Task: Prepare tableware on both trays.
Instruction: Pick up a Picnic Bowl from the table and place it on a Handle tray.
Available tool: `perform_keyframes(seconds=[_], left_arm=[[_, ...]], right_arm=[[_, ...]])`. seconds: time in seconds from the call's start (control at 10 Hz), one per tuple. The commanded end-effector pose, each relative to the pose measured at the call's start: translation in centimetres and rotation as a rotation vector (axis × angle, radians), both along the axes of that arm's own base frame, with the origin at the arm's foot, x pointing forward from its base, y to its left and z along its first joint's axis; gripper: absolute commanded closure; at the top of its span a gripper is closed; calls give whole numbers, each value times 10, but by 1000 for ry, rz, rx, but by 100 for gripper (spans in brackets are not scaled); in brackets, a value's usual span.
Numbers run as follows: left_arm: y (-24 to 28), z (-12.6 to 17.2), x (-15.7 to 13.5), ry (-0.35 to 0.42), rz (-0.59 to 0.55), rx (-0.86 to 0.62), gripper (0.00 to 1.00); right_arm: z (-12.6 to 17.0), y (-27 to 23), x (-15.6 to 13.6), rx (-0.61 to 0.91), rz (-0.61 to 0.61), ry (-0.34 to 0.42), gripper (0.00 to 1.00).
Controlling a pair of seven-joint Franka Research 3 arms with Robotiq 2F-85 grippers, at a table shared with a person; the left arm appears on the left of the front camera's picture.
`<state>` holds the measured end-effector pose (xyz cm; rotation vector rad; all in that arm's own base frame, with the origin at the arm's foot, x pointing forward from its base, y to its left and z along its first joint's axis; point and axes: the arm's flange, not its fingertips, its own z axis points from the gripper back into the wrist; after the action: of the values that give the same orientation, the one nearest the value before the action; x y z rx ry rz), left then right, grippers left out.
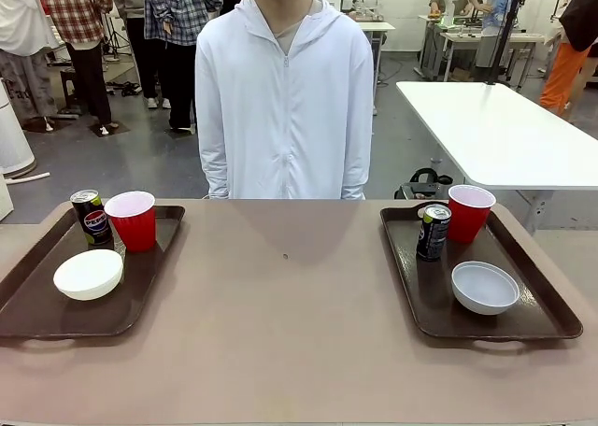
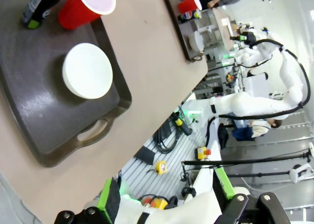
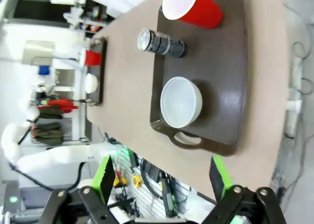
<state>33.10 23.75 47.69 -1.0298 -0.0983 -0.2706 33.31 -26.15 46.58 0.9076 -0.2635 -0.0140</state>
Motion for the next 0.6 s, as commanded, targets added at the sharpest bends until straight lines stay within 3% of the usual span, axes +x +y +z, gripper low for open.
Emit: perform_keyframes(seconds=[0.0,0.4,0.5], left_arm=[[0,2,-1,-6,1,-1,0],[0,2,-1,-6,1,-1,0],[0,2,-1,-6,1,-1,0]], right_arm=[[-4,-25,7,50,66,-14,0],[-12,-51,-2,161,53,-92,0],[-11,-38,-6,78,59,-18,0]])
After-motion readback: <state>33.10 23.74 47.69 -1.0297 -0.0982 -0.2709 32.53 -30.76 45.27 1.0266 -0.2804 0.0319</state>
